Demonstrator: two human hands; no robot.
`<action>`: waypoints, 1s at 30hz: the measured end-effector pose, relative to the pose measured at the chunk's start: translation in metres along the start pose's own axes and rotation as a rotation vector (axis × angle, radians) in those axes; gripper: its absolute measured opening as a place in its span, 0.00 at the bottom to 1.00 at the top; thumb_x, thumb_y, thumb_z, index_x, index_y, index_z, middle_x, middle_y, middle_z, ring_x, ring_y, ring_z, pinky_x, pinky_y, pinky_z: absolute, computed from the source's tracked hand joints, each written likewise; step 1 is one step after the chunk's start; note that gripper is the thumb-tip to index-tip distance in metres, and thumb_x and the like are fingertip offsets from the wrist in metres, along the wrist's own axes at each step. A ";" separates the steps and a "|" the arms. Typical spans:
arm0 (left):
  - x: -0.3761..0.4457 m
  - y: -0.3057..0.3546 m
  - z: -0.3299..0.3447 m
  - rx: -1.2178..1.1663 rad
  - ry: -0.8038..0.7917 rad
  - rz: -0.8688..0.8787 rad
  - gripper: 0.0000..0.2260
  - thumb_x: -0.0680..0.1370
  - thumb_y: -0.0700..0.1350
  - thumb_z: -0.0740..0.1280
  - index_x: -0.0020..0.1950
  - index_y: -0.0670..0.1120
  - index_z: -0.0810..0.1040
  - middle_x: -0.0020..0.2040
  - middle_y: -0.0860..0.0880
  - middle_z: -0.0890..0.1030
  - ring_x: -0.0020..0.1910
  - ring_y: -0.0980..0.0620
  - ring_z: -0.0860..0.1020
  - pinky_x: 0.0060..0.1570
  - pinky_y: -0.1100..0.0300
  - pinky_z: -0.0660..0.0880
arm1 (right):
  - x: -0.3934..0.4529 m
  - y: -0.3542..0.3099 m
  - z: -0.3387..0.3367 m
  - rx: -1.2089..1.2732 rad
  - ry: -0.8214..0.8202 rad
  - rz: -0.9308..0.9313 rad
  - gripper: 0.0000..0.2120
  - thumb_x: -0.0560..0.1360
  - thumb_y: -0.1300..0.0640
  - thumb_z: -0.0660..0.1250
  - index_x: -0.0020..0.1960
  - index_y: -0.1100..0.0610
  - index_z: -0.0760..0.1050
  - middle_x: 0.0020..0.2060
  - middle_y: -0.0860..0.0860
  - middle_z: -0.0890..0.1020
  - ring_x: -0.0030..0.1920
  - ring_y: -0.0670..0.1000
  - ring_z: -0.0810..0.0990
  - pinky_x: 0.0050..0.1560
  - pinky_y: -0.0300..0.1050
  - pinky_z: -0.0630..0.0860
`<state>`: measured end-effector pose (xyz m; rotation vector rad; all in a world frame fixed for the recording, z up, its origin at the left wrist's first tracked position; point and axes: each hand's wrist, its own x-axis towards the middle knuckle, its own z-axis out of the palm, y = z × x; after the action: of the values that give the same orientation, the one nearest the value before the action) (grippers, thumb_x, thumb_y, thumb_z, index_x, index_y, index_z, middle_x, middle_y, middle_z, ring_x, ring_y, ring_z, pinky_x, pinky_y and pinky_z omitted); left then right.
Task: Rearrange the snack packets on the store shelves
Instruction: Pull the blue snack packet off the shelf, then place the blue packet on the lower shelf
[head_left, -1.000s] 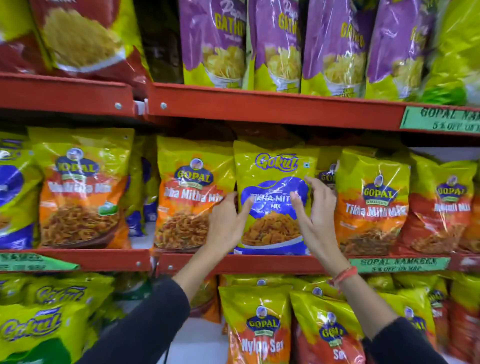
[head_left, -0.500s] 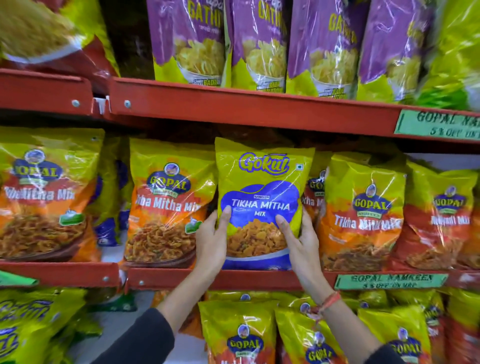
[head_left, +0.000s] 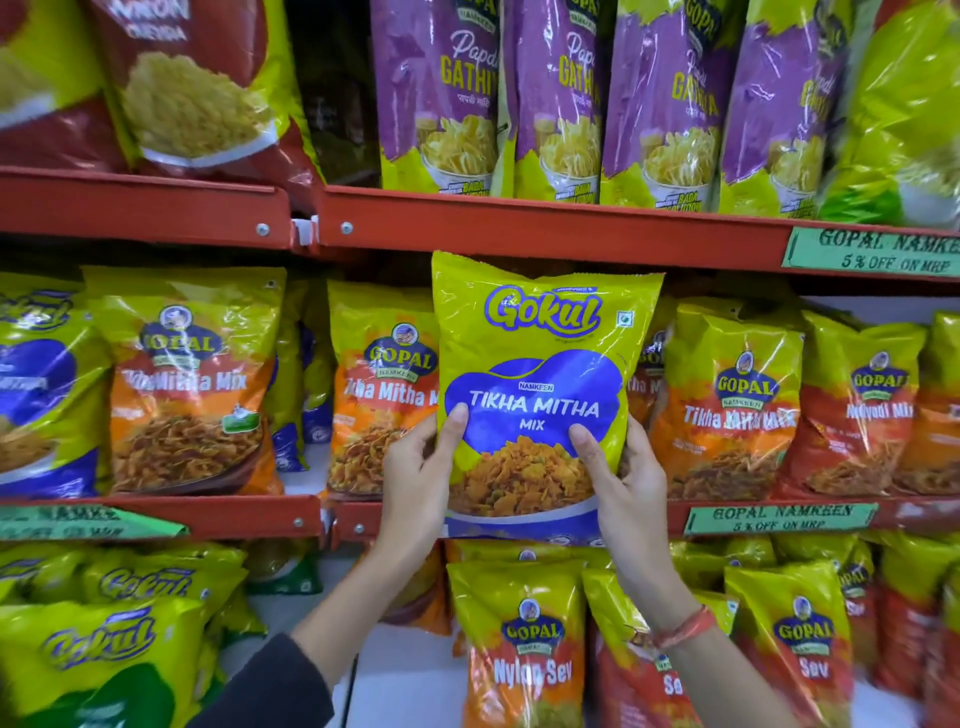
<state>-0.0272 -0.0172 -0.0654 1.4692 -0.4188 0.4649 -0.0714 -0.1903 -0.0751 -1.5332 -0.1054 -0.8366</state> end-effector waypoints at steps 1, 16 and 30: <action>-0.005 0.002 -0.010 -0.006 -0.005 -0.005 0.19 0.77 0.58 0.63 0.42 0.42 0.80 0.34 0.43 0.73 0.35 0.50 0.67 0.39 0.54 0.63 | -0.009 -0.003 0.005 0.007 -0.001 0.001 0.19 0.77 0.54 0.69 0.66 0.56 0.76 0.58 0.48 0.86 0.59 0.47 0.84 0.60 0.46 0.81; -0.107 -0.097 -0.156 0.069 -0.056 -0.369 0.36 0.69 0.67 0.68 0.41 0.30 0.73 0.37 0.46 0.72 0.38 0.50 0.69 0.41 0.54 0.65 | -0.164 0.059 0.076 -0.016 -0.068 0.374 0.19 0.75 0.51 0.73 0.63 0.56 0.76 0.55 0.52 0.86 0.61 0.55 0.82 0.65 0.54 0.77; -0.124 -0.221 -0.205 0.159 0.006 -1.088 0.10 0.74 0.51 0.71 0.40 0.45 0.82 0.32 0.49 0.83 0.24 0.56 0.81 0.29 0.63 0.79 | -0.199 0.278 0.125 -0.100 -0.178 1.019 0.24 0.62 0.38 0.79 0.46 0.56 0.83 0.52 0.61 0.87 0.55 0.64 0.85 0.58 0.67 0.79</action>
<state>-0.0155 0.1722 -0.3309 1.6130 0.4497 -0.3787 -0.0135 -0.0454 -0.4042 -1.4891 0.5574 0.1083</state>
